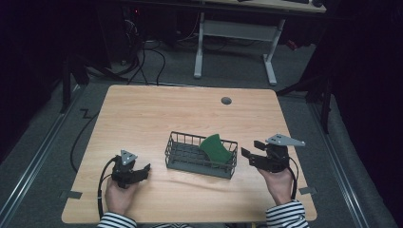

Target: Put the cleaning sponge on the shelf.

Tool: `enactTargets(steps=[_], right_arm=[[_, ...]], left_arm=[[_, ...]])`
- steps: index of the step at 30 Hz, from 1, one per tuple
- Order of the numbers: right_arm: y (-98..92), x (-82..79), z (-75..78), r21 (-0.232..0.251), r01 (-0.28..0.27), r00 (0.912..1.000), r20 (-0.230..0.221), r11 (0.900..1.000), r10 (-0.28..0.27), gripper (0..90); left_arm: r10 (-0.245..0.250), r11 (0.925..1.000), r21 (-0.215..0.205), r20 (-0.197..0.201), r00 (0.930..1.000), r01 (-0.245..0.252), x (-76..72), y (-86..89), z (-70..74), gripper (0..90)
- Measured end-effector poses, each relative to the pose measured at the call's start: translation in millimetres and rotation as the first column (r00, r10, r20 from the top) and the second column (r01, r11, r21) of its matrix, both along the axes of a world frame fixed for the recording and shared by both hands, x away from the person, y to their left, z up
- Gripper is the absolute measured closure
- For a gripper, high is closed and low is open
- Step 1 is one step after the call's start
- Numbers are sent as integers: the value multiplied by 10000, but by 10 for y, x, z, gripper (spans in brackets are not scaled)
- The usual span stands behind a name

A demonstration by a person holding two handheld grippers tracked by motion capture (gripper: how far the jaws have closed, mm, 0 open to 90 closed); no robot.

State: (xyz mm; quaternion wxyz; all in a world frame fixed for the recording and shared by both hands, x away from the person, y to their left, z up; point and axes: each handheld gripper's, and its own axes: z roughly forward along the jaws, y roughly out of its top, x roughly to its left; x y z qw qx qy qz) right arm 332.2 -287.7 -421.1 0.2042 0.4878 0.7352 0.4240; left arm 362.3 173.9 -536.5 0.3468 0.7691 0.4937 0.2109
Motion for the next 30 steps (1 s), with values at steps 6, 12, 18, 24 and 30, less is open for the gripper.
enactTargets(steps=[6, 12, 18, 24, 30], right_arm=[[-215, -138, -106, 223, 542, 9984, 136, 9983, -545, 404], [-381, -202, -303, 473, 1086, 9941, -46, 9930, -1085, 415], [-527, -187, -615, 383, 1727, 9842, -455, 9842, -1709, 427], [-560, -147, -893, -474, 2265, 9721, -513, 9728, -2289, 412], [-506, -85, -1053, -1246, 2507, 9631, -680, 9600, -2604, 377]], left_arm=[[2, 10000, 4, 2, 10000, -2, 0, 0, 0, 276], [0, 10000, 5, -10, 10000, 0, 0, 0, 1, 276], [2, 10000, 6, -11, 10000, -2, -1, -1, 1, 276], [3, 10000, 4, -10, 10000, -3, -1, -1, 1, 276], [16, 10000, 7, -5, 10000, -16, -3, -1, 0, 276]])
